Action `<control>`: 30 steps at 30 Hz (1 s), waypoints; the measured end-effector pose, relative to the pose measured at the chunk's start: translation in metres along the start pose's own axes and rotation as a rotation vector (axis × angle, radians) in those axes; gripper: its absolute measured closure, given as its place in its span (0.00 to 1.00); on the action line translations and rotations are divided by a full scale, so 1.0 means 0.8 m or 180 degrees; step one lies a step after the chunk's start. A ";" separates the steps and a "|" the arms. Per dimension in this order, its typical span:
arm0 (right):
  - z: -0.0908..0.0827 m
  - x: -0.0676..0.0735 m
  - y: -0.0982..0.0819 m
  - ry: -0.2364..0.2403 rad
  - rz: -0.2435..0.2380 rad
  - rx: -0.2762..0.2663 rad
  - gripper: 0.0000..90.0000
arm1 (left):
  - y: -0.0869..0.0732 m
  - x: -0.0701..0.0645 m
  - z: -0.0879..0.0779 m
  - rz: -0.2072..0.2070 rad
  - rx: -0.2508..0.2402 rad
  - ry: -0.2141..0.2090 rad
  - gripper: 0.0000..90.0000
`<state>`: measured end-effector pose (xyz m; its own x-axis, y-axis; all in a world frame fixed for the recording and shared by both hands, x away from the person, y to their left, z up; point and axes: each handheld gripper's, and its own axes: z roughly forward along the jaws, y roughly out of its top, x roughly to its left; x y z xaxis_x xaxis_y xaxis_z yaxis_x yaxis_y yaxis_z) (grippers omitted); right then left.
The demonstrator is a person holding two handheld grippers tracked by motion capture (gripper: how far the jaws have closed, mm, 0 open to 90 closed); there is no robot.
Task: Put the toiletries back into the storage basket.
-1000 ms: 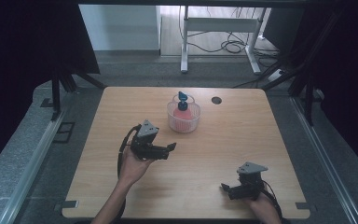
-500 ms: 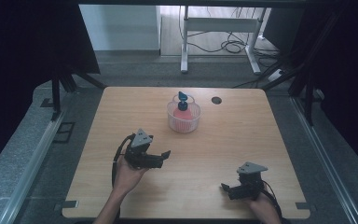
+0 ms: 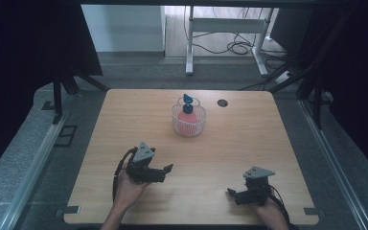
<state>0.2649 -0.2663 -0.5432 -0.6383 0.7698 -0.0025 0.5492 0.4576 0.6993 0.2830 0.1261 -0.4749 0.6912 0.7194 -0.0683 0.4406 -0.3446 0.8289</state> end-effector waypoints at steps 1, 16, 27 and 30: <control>0.000 0.000 0.000 0.0000 0.0004 0.0002 0.00 | -0.005 0.000 -0.001 -0.0016 -0.0016 -0.0033 0.13; 0.000 0.000 0.000 0.0001 0.0003 0.0001 0.00 | -0.043 0.000 -0.007 -0.0022 0.0106 -0.0013 0.13; 0.000 0.000 0.000 0.0002 0.0012 0.0004 0.00 | -0.073 -0.006 -0.004 -0.0062 0.0280 -0.0012 0.13; 0.000 0.000 0.000 0.0000 0.0001 -0.0001 0.00 | -0.081 -0.010 -0.002 -0.0048 0.0372 -0.0002 0.13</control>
<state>0.2650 -0.2662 -0.5432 -0.6381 0.7700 -0.0023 0.5493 0.4573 0.6994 0.2484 0.1435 -0.5270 0.6842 0.7248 -0.0806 0.5148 -0.4017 0.7574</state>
